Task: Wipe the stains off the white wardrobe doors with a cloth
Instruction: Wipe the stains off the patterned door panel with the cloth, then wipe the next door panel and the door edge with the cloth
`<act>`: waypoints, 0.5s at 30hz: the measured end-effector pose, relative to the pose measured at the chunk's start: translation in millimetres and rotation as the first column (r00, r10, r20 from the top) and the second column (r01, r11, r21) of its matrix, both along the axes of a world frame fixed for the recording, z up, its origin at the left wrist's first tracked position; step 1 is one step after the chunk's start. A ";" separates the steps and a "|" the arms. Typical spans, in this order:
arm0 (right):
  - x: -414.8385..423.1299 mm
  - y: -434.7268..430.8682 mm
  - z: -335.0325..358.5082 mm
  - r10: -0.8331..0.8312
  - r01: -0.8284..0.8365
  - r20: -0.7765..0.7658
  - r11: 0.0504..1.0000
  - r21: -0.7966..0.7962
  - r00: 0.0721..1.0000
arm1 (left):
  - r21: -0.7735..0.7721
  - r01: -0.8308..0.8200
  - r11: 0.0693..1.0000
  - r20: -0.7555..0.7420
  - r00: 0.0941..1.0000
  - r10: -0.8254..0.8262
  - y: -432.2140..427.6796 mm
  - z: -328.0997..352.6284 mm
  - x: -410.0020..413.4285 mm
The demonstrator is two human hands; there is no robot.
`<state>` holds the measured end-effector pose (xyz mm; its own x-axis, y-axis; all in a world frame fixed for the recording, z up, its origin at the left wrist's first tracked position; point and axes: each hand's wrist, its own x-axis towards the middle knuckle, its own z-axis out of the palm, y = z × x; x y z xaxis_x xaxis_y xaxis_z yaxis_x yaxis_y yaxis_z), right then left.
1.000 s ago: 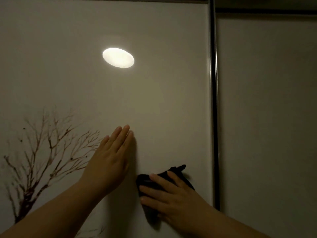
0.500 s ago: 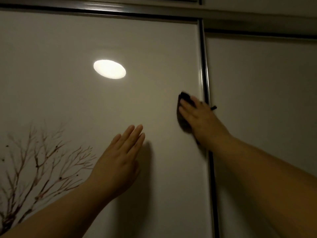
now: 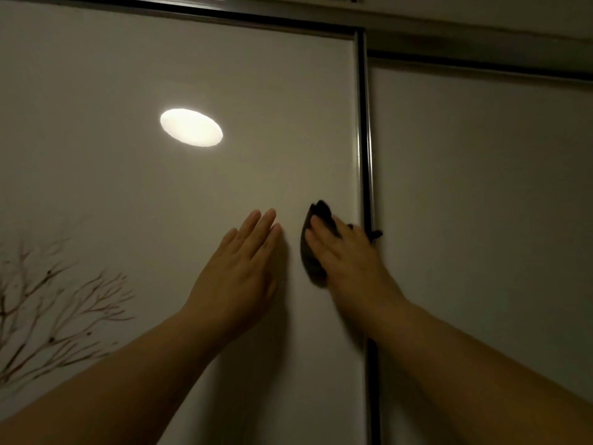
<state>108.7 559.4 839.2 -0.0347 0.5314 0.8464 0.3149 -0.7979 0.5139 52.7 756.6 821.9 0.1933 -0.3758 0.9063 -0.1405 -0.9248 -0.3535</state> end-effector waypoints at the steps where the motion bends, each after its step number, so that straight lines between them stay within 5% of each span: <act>1: -1.9 -2.0 -19.2 0.006 -0.006 -0.003 1.000 -0.027 1.000 | -0.001 0.007 1.000 0.004 1.000 -0.007 -3.2 -2.6 1.6; 5: -0.6 -17.6 -70.8 0.063 -0.068 -0.031 0.977 -0.200 0.998 | 0.004 0.058 0.998 0.021 0.998 -0.058 -14.8 -10.5 6.8; 9: -5.1 -34.5 -32.6 0.198 -0.185 0.022 0.946 -0.265 0.980 | 0.015 0.068 0.998 0.043 0.997 -0.068 -20.0 -1.7 8.9; 12: -1.5 -60.7 53.8 0.194 -0.193 0.087 0.981 -0.011 0.977 | 0.038 0.043 0.998 0.057 0.997 -0.045 -24.5 10.7 7.6; 15: -2.6 -85.1 111.4 0.113 -0.095 -0.095 0.979 0.179 0.989 | 0.045 0.031 0.998 0.069 0.997 -0.034 -38.8 21.8 6.9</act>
<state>106.1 474.2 950.7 0.0114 0.3742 0.9273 0.4458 -0.8320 0.3302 59.6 717.7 843.7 0.1173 -0.4209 0.8995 -0.1440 -0.9034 -0.4039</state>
